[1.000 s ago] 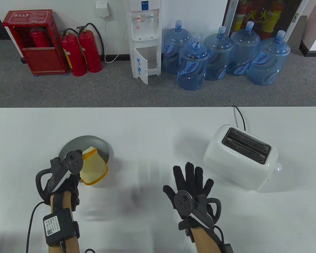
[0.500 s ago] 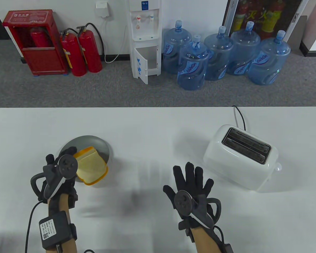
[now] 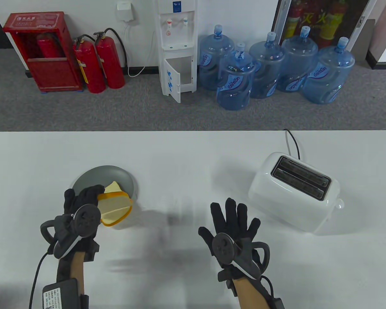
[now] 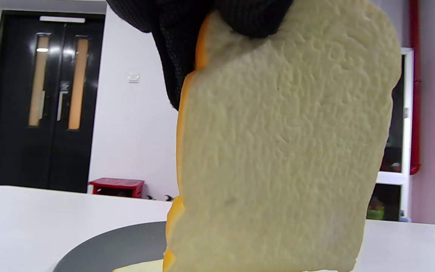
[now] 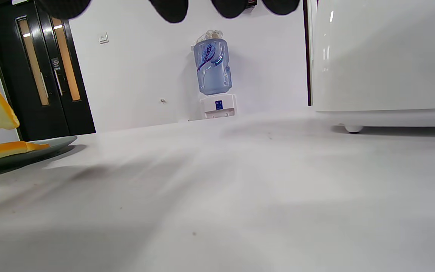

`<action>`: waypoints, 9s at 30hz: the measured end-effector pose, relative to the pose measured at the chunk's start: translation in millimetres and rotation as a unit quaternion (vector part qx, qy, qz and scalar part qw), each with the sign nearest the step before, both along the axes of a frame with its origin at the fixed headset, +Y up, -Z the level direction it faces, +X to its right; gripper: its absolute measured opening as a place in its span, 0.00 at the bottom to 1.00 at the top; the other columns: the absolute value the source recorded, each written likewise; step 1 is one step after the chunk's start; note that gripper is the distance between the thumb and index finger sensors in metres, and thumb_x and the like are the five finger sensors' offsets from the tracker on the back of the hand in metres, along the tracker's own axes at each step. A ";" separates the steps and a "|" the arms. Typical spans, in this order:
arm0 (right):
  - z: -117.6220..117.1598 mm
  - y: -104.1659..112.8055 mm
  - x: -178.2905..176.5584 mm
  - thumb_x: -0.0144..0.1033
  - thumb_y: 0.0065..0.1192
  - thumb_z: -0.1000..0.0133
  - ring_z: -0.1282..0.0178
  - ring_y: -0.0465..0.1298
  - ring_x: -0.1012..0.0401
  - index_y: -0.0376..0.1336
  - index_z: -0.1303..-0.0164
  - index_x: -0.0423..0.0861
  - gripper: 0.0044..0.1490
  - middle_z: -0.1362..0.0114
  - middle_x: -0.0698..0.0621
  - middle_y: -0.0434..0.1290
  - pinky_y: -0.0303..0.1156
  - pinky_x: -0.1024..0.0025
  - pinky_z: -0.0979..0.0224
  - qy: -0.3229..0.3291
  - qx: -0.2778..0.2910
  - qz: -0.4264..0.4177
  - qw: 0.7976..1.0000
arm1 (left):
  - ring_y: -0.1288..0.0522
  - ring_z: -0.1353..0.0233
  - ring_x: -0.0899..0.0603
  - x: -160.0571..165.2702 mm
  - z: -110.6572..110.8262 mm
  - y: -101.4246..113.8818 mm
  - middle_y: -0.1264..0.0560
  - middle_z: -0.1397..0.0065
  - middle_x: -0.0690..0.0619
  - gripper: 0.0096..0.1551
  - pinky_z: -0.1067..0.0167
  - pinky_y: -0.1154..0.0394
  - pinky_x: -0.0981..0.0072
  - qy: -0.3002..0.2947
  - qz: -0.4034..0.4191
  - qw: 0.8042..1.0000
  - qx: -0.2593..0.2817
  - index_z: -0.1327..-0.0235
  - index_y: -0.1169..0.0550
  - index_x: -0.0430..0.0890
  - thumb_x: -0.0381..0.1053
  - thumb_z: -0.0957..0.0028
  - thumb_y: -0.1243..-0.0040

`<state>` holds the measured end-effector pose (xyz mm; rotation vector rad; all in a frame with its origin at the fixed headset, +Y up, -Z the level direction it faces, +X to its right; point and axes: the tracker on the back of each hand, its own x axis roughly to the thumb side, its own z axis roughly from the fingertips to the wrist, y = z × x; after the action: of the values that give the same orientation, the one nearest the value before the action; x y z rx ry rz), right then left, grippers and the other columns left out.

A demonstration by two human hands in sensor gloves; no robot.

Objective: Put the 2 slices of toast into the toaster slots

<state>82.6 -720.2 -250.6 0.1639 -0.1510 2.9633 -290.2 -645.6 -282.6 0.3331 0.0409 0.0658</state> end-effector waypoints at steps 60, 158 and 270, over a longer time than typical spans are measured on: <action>53.2 38.6 -45.6 0.64 0.61 0.38 0.19 0.75 0.59 0.36 0.11 0.68 0.53 0.10 0.49 0.59 0.69 0.52 0.13 0.235 0.224 -0.061 0.944 | 0.16 0.37 0.47 121.2 67.9 -19.5 0.24 0.30 0.57 0.25 0.20 0.37 0.49 -0.269 0.044 0.962 0.025 0.32 0.29 0.59 0.42 0.42 0.51; 61.4 76.4 -43.3 0.43 0.64 0.33 0.38 0.86 0.65 0.56 0.20 0.61 0.31 0.24 0.58 0.73 0.78 0.56 0.20 0.202 0.328 -0.082 0.919 | 0.60 0.12 0.31 26.5 28.7 -61.2 0.55 0.08 0.48 0.46 0.22 0.57 0.33 -0.002 -0.030 0.997 -0.073 0.12 0.53 0.61 0.75 0.42 0.64; -74.0 164.0 233.1 0.35 0.65 0.33 0.20 0.79 0.52 0.58 0.22 0.64 0.30 0.18 0.63 0.70 0.70 0.44 0.17 -0.190 0.212 -0.195 0.938 | 0.59 0.12 0.31 30.1 25.3 -60.6 0.54 0.08 0.49 0.46 0.21 0.55 0.33 -0.009 -0.048 0.996 -0.071 0.12 0.53 0.60 0.74 0.42 0.64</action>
<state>315.7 -556.2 -324.6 -0.3524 -0.7761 2.4909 -260.1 -706.3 -257.2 0.1917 0.0120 -0.0300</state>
